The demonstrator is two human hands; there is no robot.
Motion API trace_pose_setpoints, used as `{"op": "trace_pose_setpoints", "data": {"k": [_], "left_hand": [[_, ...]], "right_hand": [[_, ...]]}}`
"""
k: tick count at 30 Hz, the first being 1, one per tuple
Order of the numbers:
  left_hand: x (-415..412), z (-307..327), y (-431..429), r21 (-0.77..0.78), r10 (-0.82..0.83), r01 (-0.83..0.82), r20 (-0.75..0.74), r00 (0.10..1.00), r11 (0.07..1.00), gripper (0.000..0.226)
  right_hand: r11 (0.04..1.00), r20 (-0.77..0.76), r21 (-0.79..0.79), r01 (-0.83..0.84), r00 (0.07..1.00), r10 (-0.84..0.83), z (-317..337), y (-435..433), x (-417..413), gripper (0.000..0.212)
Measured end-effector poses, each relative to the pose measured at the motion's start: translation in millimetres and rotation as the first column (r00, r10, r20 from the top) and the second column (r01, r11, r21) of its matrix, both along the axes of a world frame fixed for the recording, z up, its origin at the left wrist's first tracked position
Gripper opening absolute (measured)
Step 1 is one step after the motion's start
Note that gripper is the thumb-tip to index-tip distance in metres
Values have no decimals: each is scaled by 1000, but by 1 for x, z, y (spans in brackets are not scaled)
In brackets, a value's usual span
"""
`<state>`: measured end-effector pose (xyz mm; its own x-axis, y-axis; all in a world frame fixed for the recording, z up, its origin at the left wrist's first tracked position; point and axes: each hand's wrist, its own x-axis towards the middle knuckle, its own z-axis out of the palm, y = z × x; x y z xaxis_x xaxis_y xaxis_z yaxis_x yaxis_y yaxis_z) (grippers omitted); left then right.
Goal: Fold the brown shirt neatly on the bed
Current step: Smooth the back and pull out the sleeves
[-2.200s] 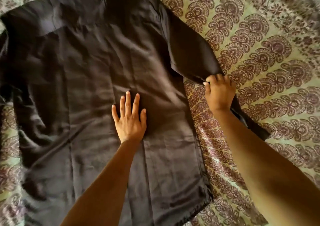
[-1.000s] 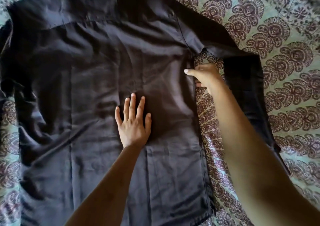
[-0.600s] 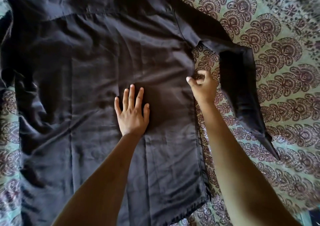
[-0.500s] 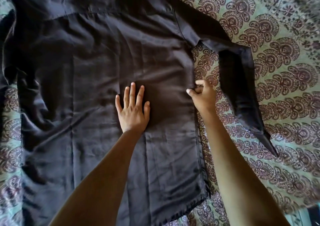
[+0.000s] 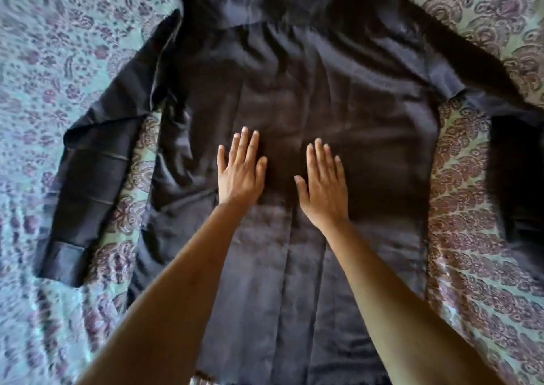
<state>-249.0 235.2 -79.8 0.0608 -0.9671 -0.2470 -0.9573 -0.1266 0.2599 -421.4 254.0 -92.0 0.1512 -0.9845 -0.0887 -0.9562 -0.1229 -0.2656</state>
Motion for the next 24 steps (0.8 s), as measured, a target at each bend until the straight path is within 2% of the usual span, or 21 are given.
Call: {"op": "trace_pose_setpoints", "data": {"k": [3,7,9,12,15,17,19,20,24], "left_hand": [[51,-12,-11,-6,-47,48,75,996,999,66],[112,-18,-45,1,-183,184,145,972,983,64],[136,-19,-63,-9,-154,157,153,976,987,62],[159,-16,-85,18,-34,31,152,988,999,59],[146,-5,-77,-63,1,5,102,995,998,57],[125,-4,-48,-114,-109,115,56,992,987,57],[120,-8,-18,-99,-259,266,84,962,959,58],[128,-11,-12,-73,-281,290,112,953,954,58],[169,-20,-35,-51,-130,140,161,978,989,64]], "right_hand": [[1000,-99,16,6,995,-4,-12,1,4,64],[1000,-133,24,6,991,-3,-11,0,6,66],[1000,-140,21,11,990,-8,-11,-1,7,66],[1000,-148,26,11,989,-7,-10,-1,8,66],[998,-141,40,39,990,-33,-6,-2,11,66],[998,-123,34,47,991,-42,-2,-2,20,65],[999,-117,24,29,993,-26,0,-2,34,64],[999,-117,29,31,993,-27,-1,-2,39,64],[998,-139,42,50,989,-44,-8,-2,43,64]]}}
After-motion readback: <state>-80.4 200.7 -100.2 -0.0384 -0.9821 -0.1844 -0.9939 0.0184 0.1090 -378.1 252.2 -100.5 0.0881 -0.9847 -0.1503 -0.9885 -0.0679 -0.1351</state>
